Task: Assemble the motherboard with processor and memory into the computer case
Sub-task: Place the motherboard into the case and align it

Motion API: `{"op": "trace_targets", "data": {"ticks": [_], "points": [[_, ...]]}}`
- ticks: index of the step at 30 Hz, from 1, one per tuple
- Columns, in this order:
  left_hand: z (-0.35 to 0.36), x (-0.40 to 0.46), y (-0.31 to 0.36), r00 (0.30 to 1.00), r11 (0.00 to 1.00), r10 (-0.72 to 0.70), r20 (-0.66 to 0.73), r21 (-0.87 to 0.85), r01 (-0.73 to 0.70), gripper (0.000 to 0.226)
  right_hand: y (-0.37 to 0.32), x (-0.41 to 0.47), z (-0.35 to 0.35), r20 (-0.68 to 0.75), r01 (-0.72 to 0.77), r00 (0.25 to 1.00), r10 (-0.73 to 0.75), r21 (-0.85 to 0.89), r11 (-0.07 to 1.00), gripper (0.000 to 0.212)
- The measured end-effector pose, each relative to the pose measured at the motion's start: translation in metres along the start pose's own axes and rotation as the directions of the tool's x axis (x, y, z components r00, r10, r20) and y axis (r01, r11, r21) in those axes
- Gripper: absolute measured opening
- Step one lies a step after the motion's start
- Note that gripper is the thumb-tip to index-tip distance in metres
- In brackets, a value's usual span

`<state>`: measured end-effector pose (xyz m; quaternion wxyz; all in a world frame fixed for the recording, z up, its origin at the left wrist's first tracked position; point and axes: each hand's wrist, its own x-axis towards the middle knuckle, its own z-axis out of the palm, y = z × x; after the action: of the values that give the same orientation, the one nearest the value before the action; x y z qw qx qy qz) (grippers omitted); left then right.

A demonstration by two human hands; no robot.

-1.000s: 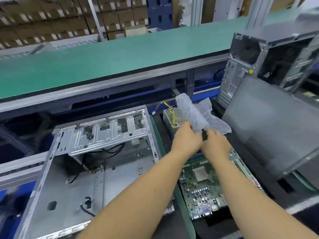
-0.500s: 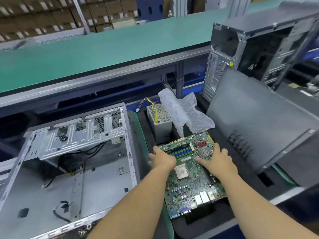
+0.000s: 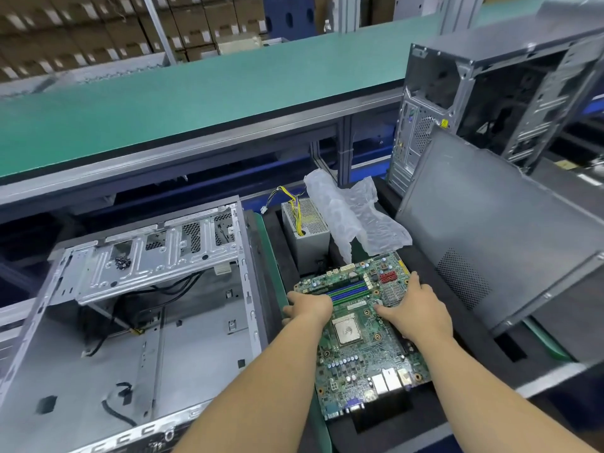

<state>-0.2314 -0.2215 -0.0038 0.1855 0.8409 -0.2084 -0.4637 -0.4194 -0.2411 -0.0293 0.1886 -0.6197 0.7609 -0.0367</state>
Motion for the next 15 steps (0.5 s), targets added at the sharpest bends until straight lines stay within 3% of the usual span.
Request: {"op": "trace_targets", "data": {"ticks": [6,11,15], "points": [[0.0,0.001,0.0,0.999,1.0,-0.017,0.045,-0.009,0.017,0.066,0.007,0.001,-0.004,-0.021,-0.06,0.998,0.061,0.07,0.996,0.119],[-0.003,-0.01,0.002,0.995,0.991,0.097,-0.005,-0.089,-0.097,0.047,0.01,-0.002,-0.005,-0.027,-0.068,0.997,0.073,0.153,0.986,0.114],[-0.015,-0.026,0.008,0.969,0.97,0.236,-0.08,-0.039,-0.239,0.04,0.013,-0.005,-0.008,-0.035,-0.094,0.994,0.108,0.288,0.953,0.113]]}}
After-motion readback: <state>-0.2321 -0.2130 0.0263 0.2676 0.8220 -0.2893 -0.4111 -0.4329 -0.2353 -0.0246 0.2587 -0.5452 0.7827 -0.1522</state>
